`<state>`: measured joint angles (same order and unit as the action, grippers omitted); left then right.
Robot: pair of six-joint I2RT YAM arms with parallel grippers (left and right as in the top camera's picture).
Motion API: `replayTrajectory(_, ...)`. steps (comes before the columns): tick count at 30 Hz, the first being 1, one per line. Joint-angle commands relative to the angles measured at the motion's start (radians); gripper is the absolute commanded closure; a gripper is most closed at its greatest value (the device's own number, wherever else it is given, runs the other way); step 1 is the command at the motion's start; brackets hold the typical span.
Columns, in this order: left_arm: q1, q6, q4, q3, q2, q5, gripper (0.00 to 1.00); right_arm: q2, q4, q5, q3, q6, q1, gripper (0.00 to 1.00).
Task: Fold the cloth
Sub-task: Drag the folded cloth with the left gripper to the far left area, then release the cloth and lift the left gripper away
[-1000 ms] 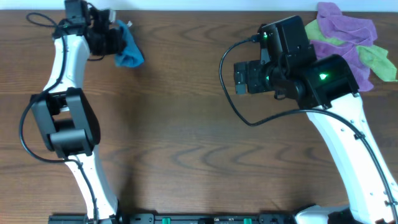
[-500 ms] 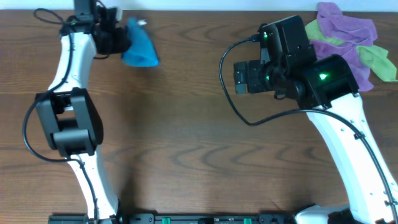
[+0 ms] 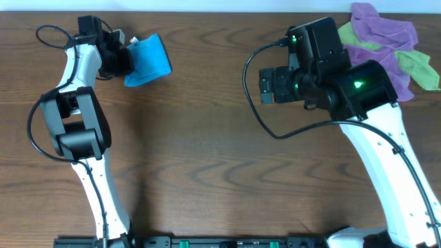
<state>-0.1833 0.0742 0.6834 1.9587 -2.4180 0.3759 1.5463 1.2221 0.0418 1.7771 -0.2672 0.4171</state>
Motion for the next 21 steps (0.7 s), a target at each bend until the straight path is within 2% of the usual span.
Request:
replayTrajectory(1, -0.003, 0.039, -0.017, 0.014, -0.004, -0.060, 0.94, -0.010, 0.001, 0.010, -0.003, -0.009, -0.003, 0.01)
replayTrajectory(9, -0.003, 0.083, -0.124, 0.014, -0.004, -0.117, 0.94, -0.010, 0.001, 0.010, -0.003, -0.009, -0.002, 0.01)
replayTrajectory(19, -0.003, 0.086, -0.172, 0.014, -0.003, -0.068, 0.93, -0.010, 0.001, 0.010, -0.003, -0.009, 0.031, 0.01)
replayTrajectory(20, -0.003, 0.076, -0.172, 0.016, -0.003, -0.063, 0.85, -0.010, 0.002, 0.010, -0.003, -0.009, 0.032, 0.01)
replayTrajectory(21, -0.003, 0.058, -0.172, 0.018, -0.003, -0.063, 0.35, -0.010, 0.002, 0.010, -0.003, -0.009, 0.034, 0.01)
